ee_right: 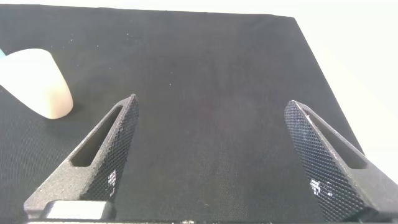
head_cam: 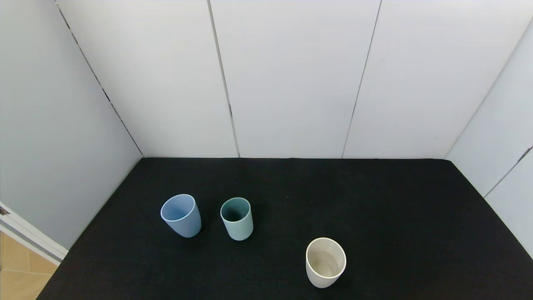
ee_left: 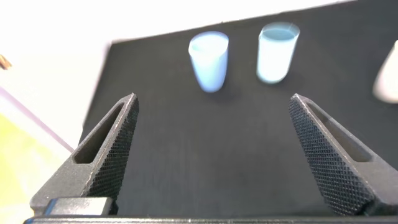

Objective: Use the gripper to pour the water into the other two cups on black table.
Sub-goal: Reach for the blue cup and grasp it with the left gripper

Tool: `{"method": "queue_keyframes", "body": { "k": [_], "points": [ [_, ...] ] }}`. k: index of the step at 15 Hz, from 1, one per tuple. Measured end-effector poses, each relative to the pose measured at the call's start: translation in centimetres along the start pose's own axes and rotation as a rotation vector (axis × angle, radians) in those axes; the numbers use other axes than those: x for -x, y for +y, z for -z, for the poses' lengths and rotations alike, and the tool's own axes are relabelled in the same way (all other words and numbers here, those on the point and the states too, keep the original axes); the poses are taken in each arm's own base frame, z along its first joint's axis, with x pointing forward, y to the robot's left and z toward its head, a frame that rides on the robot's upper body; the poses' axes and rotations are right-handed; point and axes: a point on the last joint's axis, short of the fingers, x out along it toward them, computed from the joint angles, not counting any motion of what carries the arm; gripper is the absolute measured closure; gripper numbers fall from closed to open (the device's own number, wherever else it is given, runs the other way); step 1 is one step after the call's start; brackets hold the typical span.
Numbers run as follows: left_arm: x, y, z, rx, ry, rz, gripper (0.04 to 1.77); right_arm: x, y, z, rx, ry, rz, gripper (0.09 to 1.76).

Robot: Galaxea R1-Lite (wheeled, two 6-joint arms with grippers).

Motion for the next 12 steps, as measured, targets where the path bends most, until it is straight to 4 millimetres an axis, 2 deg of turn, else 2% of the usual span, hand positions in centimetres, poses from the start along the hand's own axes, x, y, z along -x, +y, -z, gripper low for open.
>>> {"method": "queue_keyframes", "body": {
  "k": [2,5,9,12],
  "points": [
    [0.2,0.2,-2.3,0.007,0.018,0.01,0.09,0.0,0.0,0.0,0.0,0.0,0.0,0.14],
    [-1.4,0.7,-5.2,0.018,0.111,0.029,0.09,0.0,0.0,0.0,0.0,0.0,0.0,0.14],
    [-6.1,1.2,-7.0,0.04,0.327,0.12,0.09,0.0,0.0,0.0,0.0,0.0,0.001,0.14],
    [-11.0,1.4,-7.1,0.044,0.462,0.16,0.09,0.0,0.0,0.0,0.0,0.0,0.0,0.14]
  ]
}}
